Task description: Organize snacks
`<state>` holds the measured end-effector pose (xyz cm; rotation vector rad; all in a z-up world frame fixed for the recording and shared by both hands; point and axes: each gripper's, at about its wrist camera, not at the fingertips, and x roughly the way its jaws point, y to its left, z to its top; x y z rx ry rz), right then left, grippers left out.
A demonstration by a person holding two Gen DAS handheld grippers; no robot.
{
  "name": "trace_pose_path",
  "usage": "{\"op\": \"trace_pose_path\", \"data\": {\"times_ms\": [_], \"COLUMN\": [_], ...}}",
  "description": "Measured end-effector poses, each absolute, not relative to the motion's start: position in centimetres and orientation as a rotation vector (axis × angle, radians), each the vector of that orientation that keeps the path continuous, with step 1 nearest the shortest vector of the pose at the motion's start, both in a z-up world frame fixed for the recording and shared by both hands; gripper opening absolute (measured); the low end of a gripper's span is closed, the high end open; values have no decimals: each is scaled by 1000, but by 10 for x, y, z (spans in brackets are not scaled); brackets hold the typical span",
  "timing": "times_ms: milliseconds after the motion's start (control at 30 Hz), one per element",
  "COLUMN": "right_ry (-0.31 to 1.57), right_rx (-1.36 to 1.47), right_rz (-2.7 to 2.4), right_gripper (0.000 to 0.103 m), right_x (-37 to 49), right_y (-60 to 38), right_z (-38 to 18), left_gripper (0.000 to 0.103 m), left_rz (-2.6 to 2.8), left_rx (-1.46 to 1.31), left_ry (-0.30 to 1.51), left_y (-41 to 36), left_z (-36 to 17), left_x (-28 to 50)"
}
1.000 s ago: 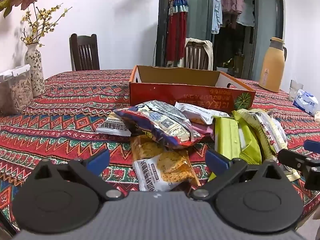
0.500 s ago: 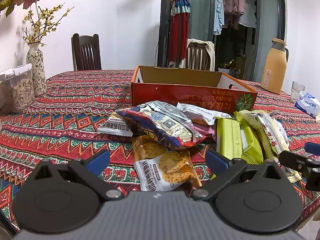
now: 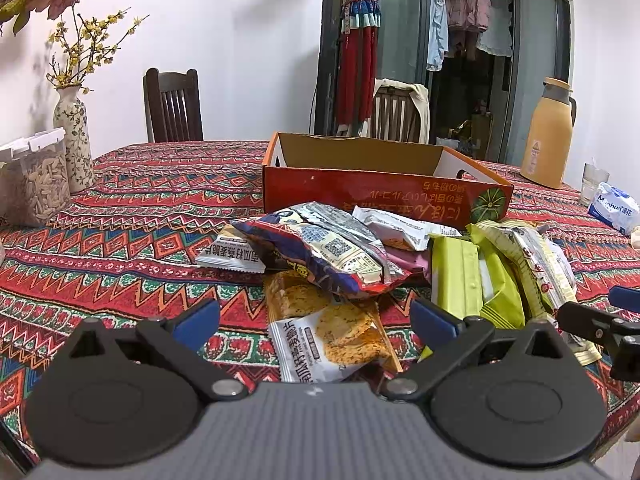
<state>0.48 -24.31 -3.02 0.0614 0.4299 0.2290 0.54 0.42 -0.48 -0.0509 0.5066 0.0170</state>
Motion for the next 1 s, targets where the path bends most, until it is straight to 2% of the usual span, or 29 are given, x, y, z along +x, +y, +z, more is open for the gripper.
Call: {"op": "trace_pose_path", "data": {"times_ms": [1000], "right_ry": [430], "right_rx": [62], "right_rz": [226], "right_gripper": [103], "right_x": [4], "right_y": [-244], "right_z": [-30], "left_gripper": [103], "left_rz": [16], "left_rx": [-50], "left_ry": [501], "left_y": [2], "left_z": [-4], "left_x": [3]}}
